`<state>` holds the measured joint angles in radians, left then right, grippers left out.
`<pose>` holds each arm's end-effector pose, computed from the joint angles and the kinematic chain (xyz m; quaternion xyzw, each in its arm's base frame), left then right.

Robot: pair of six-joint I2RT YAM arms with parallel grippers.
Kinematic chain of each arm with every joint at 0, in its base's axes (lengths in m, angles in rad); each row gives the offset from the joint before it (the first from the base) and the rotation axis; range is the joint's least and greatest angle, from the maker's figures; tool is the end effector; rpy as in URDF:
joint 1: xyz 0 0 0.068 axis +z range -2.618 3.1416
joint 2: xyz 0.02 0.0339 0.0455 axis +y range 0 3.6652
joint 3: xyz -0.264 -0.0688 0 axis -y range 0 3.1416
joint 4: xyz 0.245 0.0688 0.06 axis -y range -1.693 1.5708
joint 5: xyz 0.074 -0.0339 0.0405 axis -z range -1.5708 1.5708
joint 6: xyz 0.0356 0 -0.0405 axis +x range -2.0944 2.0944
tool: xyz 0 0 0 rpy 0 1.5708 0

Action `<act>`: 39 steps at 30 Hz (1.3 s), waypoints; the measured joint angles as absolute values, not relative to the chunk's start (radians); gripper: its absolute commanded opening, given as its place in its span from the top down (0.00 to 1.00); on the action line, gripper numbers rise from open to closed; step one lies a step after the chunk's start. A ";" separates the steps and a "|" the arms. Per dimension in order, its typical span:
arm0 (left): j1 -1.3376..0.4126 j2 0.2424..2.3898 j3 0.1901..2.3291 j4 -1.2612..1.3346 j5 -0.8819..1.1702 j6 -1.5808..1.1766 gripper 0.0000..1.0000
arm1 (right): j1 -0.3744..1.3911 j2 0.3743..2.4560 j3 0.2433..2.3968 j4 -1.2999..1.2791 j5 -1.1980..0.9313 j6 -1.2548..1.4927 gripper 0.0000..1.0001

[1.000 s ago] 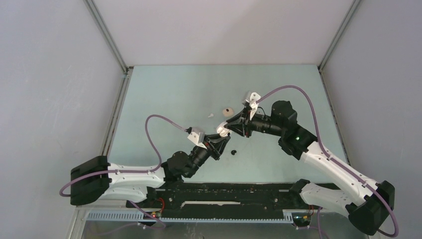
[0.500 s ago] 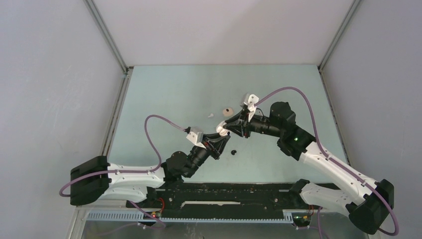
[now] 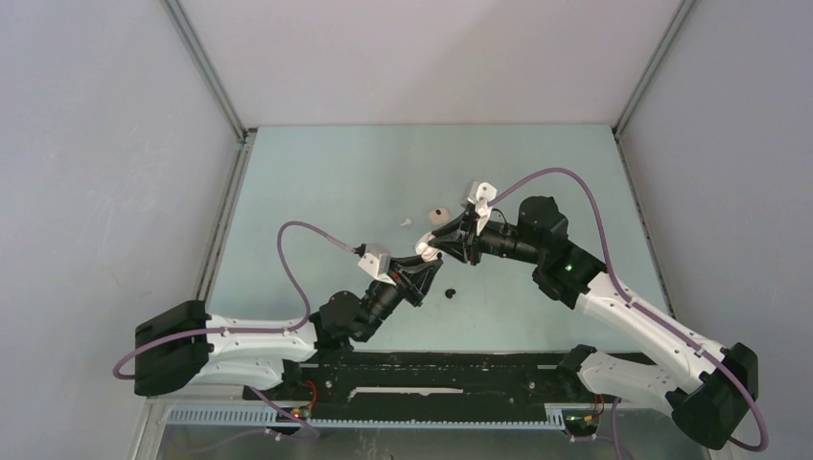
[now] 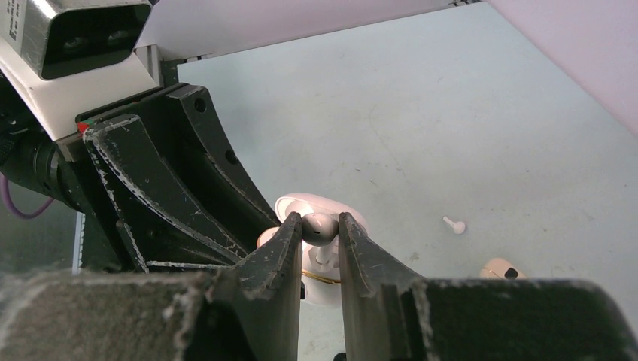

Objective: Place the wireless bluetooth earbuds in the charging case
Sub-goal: Insert the right earbud into the right side groove of the charging case.

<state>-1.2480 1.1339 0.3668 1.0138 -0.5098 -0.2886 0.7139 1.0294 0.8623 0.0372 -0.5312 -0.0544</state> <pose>0.0889 -0.2109 0.2515 0.0981 0.6195 -0.4189 0.6566 0.1691 0.1703 0.3446 -0.4323 0.6074 0.3928 0.5384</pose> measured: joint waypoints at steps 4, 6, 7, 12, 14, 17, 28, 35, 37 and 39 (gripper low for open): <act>-1.248 1.131 0.367 1.008 -0.515 -0.289 1.00 | 0.714 1.029 0.862 0.039 -0.531 -0.063 1.00; -1.248 1.130 0.366 1.007 -0.516 -0.289 1.00 | 0.714 1.029 0.862 0.039 -0.531 -0.066 1.00; -1.248 1.130 0.366 1.007 -0.517 -0.289 1.00 | 0.714 1.029 0.862 0.039 -0.532 -0.069 1.00; -1.248 1.130 0.366 1.000 -0.517 -0.298 1.00 | 0.714 1.029 0.862 0.039 -0.532 -0.081 1.00; -1.248 1.130 0.367 0.997 -0.517 -0.302 1.00 | 0.714 1.029 0.862 0.039 -0.532 -0.087 1.00; -1.248 1.130 0.367 0.983 -0.514 -0.308 1.00 | 0.714 1.029 0.862 0.039 -0.532 -0.095 1.00; -1.248 1.127 0.367 0.958 -0.513 -0.314 1.00 | 0.715 1.024 0.854 0.039 -0.531 -0.133 1.00; -1.247 1.105 0.365 0.954 -0.514 -0.314 1.00 | 0.717 1.023 0.846 0.042 -0.535 -0.147 1.00; -1.247 1.099 0.360 0.955 -0.514 -0.314 1.00 | 0.717 1.023 0.846 0.041 -0.535 -0.150 1.00; -1.245 1.095 0.356 0.956 -0.516 -0.314 1.00 | 0.717 1.023 0.845 0.041 -0.535 -0.152 1.00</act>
<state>-1.2449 1.0950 0.3561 0.9558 -0.5159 -0.3141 0.7170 1.0233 0.8448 0.0414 -0.5350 -0.1524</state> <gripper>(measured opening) 0.287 0.232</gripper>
